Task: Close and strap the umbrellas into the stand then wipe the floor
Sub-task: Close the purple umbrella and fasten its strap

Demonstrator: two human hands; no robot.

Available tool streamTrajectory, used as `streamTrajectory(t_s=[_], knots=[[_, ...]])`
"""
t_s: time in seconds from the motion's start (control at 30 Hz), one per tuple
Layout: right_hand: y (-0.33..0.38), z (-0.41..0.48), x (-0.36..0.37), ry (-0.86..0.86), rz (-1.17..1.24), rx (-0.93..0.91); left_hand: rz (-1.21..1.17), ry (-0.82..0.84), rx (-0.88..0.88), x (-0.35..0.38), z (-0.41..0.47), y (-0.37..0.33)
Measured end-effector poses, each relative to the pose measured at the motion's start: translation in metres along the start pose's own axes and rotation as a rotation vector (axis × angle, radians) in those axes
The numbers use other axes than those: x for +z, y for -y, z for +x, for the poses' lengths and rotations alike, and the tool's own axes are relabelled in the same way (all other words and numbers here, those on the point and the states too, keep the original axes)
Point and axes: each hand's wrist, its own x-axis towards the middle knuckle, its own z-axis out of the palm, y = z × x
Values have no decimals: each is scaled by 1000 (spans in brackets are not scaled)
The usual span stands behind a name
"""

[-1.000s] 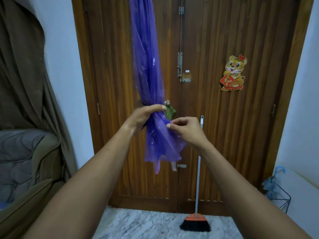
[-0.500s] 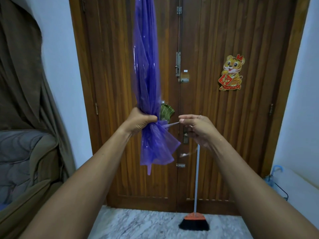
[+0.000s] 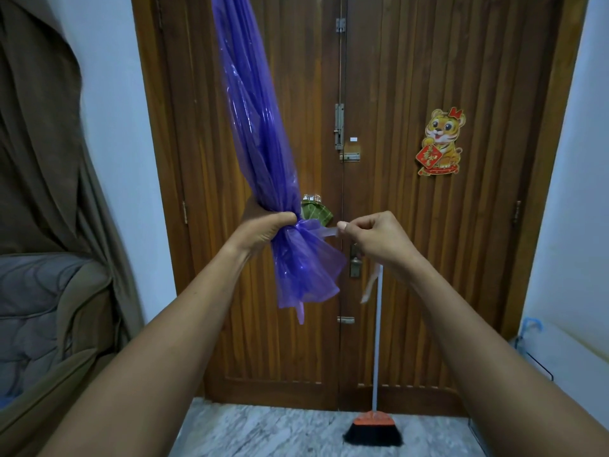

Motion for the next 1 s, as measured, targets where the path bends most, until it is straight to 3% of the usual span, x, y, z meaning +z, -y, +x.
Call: streamTrajectory(t_s=[0.17,0.27,0.4,0.57,0.67,1.0], knots=[[7,-19,22,-25,66,-83,-57,-144,-71,22,2,6],[2,-29,42,-96,94,-176,-111,-367,1,36,8,10],[-13,-38,63,-154,238,-176,-346,-537,-6,50,16,-1],[-20,-46,77,-162,447,-142,-600,-553,-80,62,23,-12],[-16,-48,78,-176,624,-50,-609,-507,-116,67,21,-15],[-21,-40,87,-233,867,130,-706,-470,-131,80,19,-26]])
